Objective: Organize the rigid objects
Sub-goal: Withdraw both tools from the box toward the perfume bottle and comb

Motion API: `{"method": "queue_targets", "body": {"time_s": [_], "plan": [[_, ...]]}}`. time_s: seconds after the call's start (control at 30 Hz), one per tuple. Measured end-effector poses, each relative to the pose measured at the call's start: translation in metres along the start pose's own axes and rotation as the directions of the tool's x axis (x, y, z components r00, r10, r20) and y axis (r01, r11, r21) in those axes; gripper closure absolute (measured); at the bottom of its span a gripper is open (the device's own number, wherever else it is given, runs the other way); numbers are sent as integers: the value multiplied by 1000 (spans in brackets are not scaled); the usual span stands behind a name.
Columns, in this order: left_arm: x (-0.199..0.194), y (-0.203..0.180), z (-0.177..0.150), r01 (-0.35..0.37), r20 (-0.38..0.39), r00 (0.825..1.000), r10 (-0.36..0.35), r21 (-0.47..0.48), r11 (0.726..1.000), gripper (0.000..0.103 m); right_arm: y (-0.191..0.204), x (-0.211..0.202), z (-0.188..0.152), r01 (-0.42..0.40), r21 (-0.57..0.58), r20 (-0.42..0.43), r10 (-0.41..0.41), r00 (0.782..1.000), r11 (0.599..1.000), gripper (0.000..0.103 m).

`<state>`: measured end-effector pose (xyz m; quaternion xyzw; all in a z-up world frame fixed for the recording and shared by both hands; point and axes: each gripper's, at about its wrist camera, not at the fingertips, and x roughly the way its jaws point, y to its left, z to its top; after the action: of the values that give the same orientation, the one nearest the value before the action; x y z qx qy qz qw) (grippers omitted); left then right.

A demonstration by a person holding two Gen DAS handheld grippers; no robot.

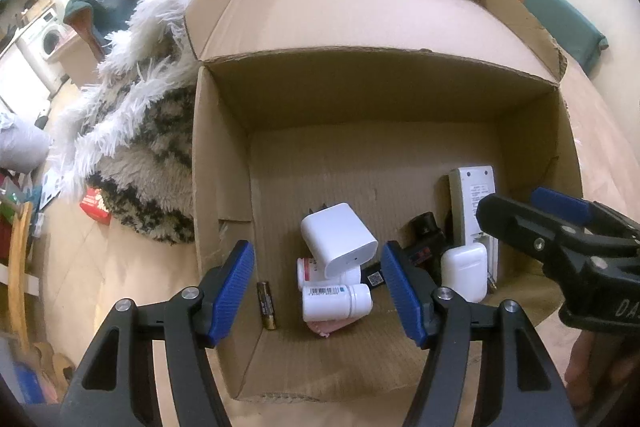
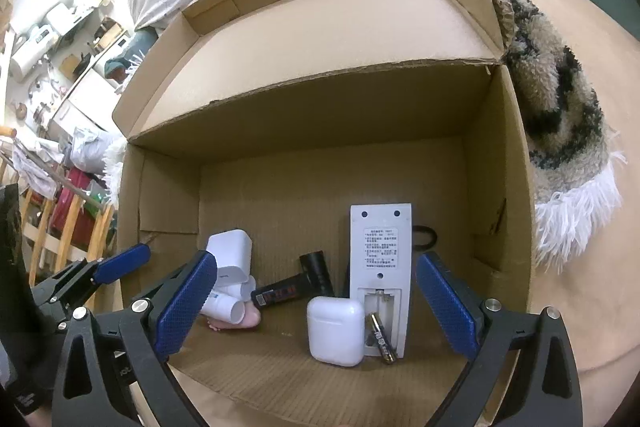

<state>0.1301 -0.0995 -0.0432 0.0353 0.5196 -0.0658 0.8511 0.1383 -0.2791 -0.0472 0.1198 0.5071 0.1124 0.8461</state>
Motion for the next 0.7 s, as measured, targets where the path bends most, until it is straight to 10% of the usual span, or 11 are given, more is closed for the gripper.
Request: {"method": "queue_targets", "body": {"time_s": [0.7], "plan": [[-39, 15, -5, -12, 61, 998, 12, -9, 1000, 40, -3, -33, -11, -3, 28, 45, 2, 999, 1000, 0]]}}
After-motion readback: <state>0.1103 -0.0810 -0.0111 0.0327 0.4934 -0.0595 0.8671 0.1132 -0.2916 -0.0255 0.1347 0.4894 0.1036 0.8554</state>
